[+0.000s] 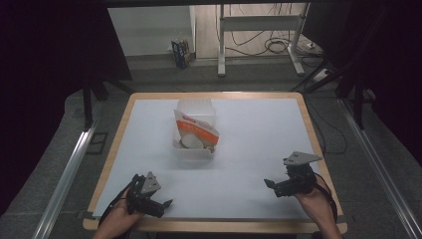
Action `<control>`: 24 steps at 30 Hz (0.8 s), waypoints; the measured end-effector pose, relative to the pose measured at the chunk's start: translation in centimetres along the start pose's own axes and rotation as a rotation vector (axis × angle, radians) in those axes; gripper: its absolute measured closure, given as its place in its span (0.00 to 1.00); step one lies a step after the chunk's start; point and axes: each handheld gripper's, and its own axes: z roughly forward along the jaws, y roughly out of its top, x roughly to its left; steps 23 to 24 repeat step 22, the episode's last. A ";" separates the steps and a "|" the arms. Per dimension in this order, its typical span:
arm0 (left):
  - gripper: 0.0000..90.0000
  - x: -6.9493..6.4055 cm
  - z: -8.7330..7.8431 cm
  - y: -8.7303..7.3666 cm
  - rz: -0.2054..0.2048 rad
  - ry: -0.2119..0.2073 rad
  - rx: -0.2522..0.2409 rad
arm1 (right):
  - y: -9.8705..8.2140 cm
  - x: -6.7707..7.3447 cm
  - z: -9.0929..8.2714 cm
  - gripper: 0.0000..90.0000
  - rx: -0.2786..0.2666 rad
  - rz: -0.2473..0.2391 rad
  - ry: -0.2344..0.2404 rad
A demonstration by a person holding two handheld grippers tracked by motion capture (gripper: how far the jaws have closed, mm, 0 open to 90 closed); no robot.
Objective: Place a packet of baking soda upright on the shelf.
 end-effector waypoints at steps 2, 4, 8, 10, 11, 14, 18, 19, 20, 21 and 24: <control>0.03 0.0 0.0 0.0 -0.001 0.000 0.000 | -0.4 -0.1 -0.1 0.00 0.003 0.009 -0.005; 0.03 0.0 0.0 0.0 -0.001 0.000 0.000 | -0.8 -0.2 -0.3 0.00 0.003 0.018 -0.010; 0.03 0.0 0.0 0.0 0.000 0.001 0.001 | -1.9 -0.6 -0.6 0.00 0.004 0.041 -0.017; 0.03 0.0 0.0 0.0 0.001 0.001 0.000 | -2.1 -0.6 -0.6 0.00 0.007 0.043 -0.021; 0.03 0.0 0.0 0.0 0.001 0.001 0.000 | -2.4 -0.7 -0.6 0.00 0.013 0.041 -0.028; 0.03 0.0 0.0 0.0 0.003 0.002 0.001 | -3.2 -0.9 -0.6 0.00 0.033 0.041 -0.046; 0.03 -0.1 0.0 0.0 0.006 0.004 0.001 | -3.2 -1.0 -0.5 0.00 0.026 0.040 -0.047; 0.03 -0.1 0.0 0.0 0.006 0.004 0.001 | -3.2 -1.0 -0.5 0.00 0.025 0.038 -0.046; 0.03 -0.1 0.0 0.0 0.005 0.003 0.002 | -3.2 -1.0 -0.5 0.00 0.028 0.036 -0.045; 0.03 -0.1 0.0 0.0 0.005 0.003 0.002 | -3.2 -1.0 -0.5 0.00 0.028 0.036 -0.045; 0.03 -0.1 0.0 0.0 0.005 0.003 0.003 | -3.2 -1.0 -0.5 0.00 0.029 0.032 -0.045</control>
